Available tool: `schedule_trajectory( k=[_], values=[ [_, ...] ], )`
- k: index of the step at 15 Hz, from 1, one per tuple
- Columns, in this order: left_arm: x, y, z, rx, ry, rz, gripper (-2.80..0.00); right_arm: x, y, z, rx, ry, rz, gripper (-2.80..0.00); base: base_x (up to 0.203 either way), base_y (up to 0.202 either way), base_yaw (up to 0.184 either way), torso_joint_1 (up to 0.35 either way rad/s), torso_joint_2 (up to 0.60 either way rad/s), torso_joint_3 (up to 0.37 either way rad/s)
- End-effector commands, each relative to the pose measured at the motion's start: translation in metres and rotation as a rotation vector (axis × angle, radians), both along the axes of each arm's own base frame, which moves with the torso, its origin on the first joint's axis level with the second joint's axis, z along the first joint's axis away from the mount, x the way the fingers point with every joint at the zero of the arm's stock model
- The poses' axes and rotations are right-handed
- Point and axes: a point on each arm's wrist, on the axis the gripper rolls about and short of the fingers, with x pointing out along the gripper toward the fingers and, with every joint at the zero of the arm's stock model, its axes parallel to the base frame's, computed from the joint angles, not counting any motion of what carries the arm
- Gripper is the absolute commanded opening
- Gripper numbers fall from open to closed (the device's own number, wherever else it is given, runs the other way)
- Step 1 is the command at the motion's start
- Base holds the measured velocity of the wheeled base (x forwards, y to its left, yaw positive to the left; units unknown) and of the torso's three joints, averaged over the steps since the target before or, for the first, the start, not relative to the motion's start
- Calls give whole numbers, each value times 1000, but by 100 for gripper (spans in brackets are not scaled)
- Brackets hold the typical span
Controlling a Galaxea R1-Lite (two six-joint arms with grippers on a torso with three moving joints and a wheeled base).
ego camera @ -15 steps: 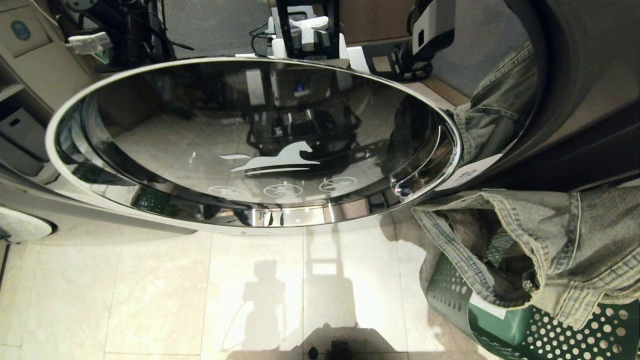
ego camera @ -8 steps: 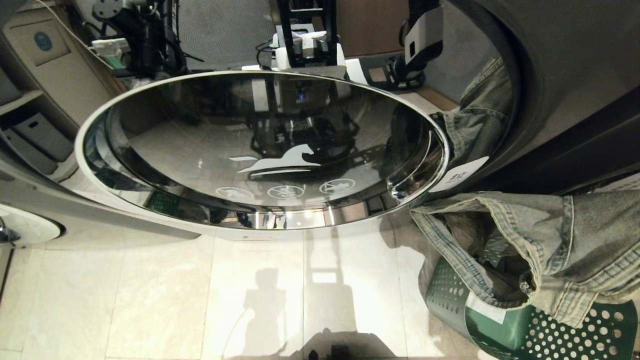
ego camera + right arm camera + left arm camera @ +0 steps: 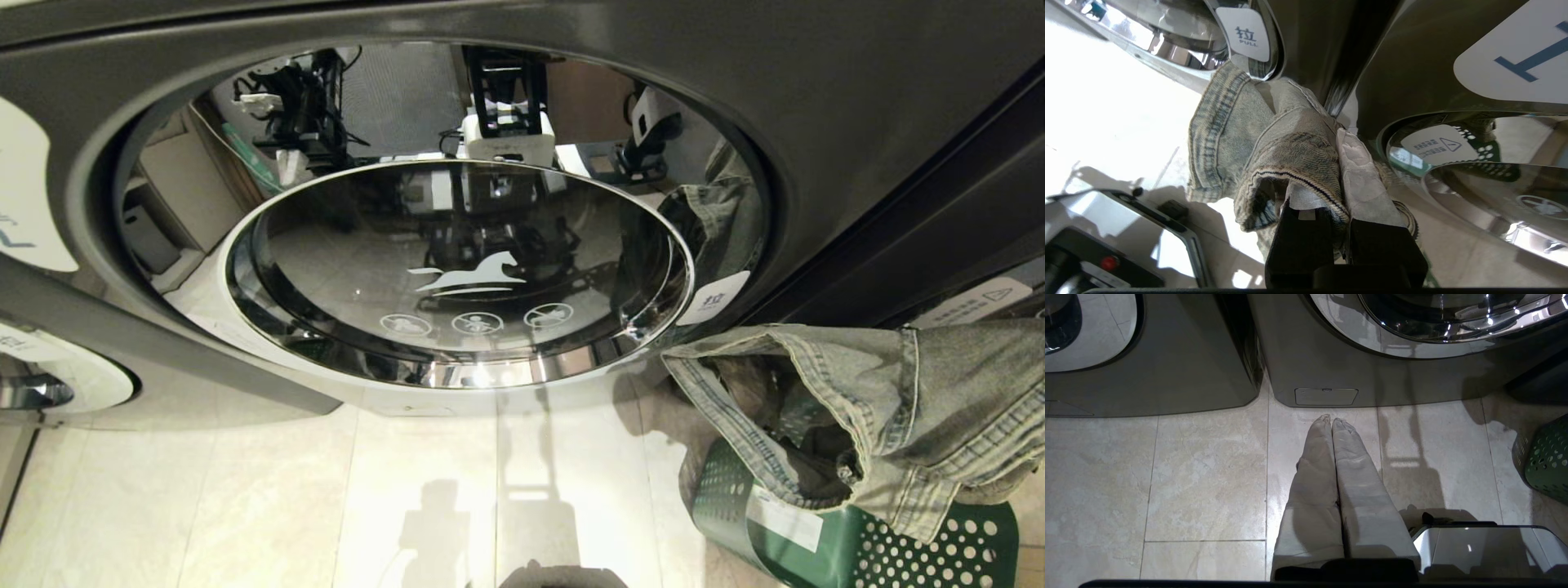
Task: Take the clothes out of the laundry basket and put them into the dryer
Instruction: Put the clothes in the dryer
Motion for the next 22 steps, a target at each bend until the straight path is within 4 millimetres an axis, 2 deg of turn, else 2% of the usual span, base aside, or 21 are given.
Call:
schedule_trajectory(
  k=[1, 11, 22],
  values=[
    [0, 0, 0, 0, 1, 2, -280, 4, -1, -3, -16, 13, 7, -280, 0, 0, 0, 0, 2, 203],
    [0, 0, 0, 0, 1, 0, -280, 15, -4, -11, -121, 28, 25, -280, 0, 0, 0, 2, 2, 203],
    [0, 0, 0, 0, 1, 1, -280, 12, -3, -12, -121, 20, 34, -280, 0, 0, 0, 2, 1, 200]
  ],
)
